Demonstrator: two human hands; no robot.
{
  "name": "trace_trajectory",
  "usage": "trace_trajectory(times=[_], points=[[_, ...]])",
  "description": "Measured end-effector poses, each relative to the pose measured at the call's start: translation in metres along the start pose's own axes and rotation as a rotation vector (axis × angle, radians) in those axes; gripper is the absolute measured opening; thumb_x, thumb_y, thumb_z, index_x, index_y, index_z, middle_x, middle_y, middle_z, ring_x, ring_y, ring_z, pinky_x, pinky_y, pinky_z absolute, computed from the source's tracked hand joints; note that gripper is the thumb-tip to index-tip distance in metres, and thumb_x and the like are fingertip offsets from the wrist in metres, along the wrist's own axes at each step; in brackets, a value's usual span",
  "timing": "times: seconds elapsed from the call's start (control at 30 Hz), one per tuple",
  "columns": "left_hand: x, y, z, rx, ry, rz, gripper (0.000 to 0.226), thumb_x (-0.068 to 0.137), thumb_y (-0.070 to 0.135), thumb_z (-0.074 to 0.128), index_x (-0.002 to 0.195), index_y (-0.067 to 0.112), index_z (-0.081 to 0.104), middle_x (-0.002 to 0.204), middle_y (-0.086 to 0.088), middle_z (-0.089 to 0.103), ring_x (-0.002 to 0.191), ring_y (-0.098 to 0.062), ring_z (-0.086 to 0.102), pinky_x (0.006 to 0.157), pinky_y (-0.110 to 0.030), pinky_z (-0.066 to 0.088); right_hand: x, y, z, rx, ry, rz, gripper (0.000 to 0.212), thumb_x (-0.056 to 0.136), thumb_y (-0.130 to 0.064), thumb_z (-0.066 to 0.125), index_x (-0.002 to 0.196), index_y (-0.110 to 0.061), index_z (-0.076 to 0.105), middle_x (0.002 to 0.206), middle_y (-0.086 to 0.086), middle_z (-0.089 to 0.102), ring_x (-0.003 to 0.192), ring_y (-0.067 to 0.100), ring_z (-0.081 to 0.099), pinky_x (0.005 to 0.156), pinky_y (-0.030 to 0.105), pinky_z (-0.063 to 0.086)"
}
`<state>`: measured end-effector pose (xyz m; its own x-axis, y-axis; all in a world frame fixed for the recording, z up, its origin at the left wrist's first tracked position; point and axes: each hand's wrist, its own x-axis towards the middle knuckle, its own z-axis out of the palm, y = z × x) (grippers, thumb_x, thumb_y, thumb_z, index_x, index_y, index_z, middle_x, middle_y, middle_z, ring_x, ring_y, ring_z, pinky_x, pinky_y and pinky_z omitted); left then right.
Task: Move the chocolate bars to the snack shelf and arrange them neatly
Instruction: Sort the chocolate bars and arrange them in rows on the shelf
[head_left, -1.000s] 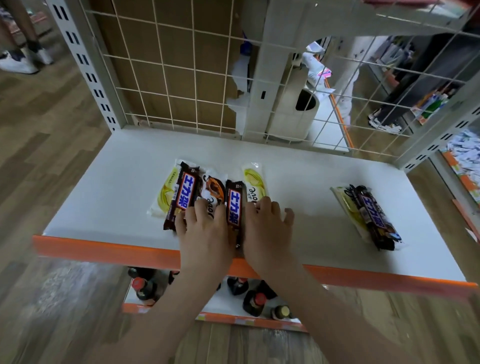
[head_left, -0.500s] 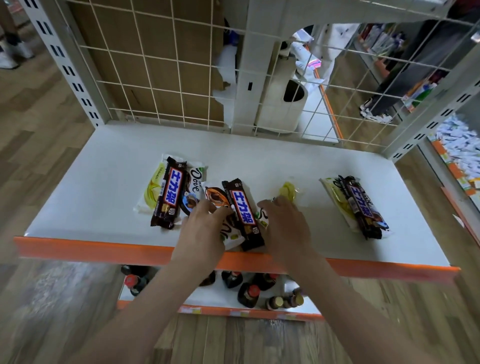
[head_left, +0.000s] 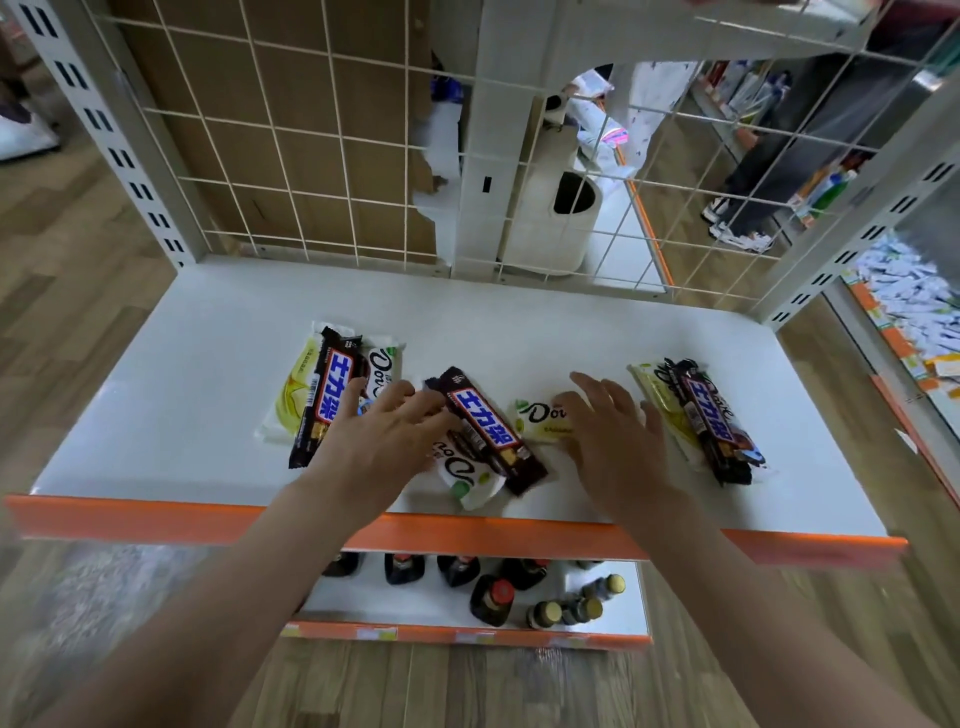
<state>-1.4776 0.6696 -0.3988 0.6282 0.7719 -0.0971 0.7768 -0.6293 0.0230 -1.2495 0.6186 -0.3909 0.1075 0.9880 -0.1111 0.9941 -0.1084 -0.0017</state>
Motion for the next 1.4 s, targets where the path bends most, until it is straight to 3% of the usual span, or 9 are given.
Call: trace_trajectory(times=[0.1, 0.23, 0.43, 0.6, 0.8, 1.07, 1.2, 1.27, 1.4], points=[[0.002, 0.007, 0.002, 0.009, -0.006, -0.007, 0.051, 0.094, 0.046, 0.038, 0.14, 0.034, 0.02, 0.146, 0.016, 0.025, 0.138, -0.012, 0.017, 0.112, -0.054, 0.009, -0.004, -0.002, 0.003, -0.004, 0.032, 0.047, 0.04, 0.097, -0.027, 0.044, 0.135, -0.026, 0.033, 0.147, -0.003, 0.029, 0.137, 0.019, 0.024, 0.109, 0.049, 0.02], [0.002, 0.017, 0.004, 0.025, 0.047, -0.029, 0.05, 0.092, 0.052, 0.035, 0.136, 0.03, 0.028, 0.139, 0.012, 0.035, 0.134, -0.015, 0.025, 0.112, -0.052, 0.009, -0.005, -0.008, 0.001, 0.005, 0.067, 0.058, 0.035, 0.097, -0.023, 0.045, 0.13, -0.025, 0.034, 0.127, -0.002, 0.048, 0.122, 0.02, 0.042, 0.106, 0.048, 0.026], [-0.003, 0.03, 0.007, 0.021, 0.087, -0.138, 0.054, 0.087, 0.064, 0.033, 0.127, 0.028, 0.039, 0.126, 0.009, 0.042, 0.125, -0.015, 0.033, 0.109, -0.047, 0.011, -0.006, -0.015, -0.006, 0.047, 0.115, 0.021, 0.037, 0.096, -0.032, 0.044, 0.132, -0.027, 0.035, 0.129, -0.002, 0.046, 0.121, 0.021, 0.042, 0.106, 0.049, 0.025], [-0.007, 0.019, 0.003, -0.056, 0.062, -0.152, 0.049, 0.084, 0.06, 0.043, 0.127, 0.035, 0.045, 0.126, 0.014, 0.044, 0.126, -0.012, 0.031, 0.108, -0.045, 0.013, -0.009, -0.02, -0.003, 0.027, 0.058, -0.061, 0.039, 0.096, -0.034, 0.045, 0.133, -0.029, 0.035, 0.131, -0.005, 0.043, 0.121, 0.018, 0.043, 0.106, 0.048, 0.024], [-0.012, 0.013, 0.001, -0.078, 0.074, -0.103, 0.046, 0.086, 0.056, 0.046, 0.128, 0.037, 0.047, 0.121, 0.014, 0.049, 0.123, -0.012, 0.034, 0.102, -0.037, 0.02, -0.013, -0.009, 0.001, 0.053, -0.017, -0.085, 0.059, 0.09, -0.042, 0.054, 0.141, -0.029, 0.027, 0.136, -0.009, 0.037, 0.123, 0.014, 0.041, 0.108, 0.041, 0.027], [-0.021, 0.016, 0.002, -0.107, 0.127, -0.239, 0.045, 0.081, 0.057, 0.052, 0.118, 0.03, 0.053, 0.117, 0.01, 0.053, 0.115, -0.016, 0.041, 0.09, -0.033, 0.03, -0.016, -0.008, -0.005, 0.03, 0.032, -0.071, 0.049, 0.089, -0.043, 0.055, 0.132, -0.029, 0.036, 0.126, -0.007, 0.044, 0.116, 0.015, 0.045, 0.098, 0.036, 0.031], [-0.023, 0.022, 0.005, -0.078, 0.131, -0.34, 0.048, 0.084, 0.06, 0.045, 0.114, 0.023, 0.05, 0.115, 0.005, 0.054, 0.11, -0.018, 0.049, 0.086, -0.032, 0.034, -0.022, -0.006, -0.004, 0.031, 0.062, -0.054, 0.049, 0.088, -0.044, 0.055, 0.131, -0.029, 0.037, 0.124, -0.008, 0.044, 0.115, 0.014, 0.045, 0.094, 0.035, 0.033], [-0.023, 0.025, 0.003, -0.178, 0.173, -0.446, 0.051, 0.087, 0.057, 0.045, 0.119, 0.019, 0.045, 0.113, -0.001, 0.056, 0.103, -0.024, 0.056, 0.083, -0.036, 0.041, -0.024, -0.005, -0.003, 0.037, 0.063, -0.045, 0.049, 0.088, -0.044, 0.056, 0.131, -0.029, 0.036, 0.124, -0.007, 0.044, 0.115, 0.015, 0.045, 0.093, 0.035, 0.033], [-0.017, 0.037, -0.003, -0.4, 0.178, -0.529, 0.05, 0.09, 0.045, 0.051, 0.128, 0.018, 0.034, 0.111, -0.013, 0.049, 0.083, -0.036, 0.061, 0.063, -0.038, 0.047, -0.027, -0.006, 0.0, 0.04, 0.063, -0.023, 0.048, 0.089, -0.044, 0.054, 0.131, -0.028, 0.036, 0.123, -0.006, 0.045, 0.115, 0.016, 0.045, 0.094, 0.035, 0.033]])
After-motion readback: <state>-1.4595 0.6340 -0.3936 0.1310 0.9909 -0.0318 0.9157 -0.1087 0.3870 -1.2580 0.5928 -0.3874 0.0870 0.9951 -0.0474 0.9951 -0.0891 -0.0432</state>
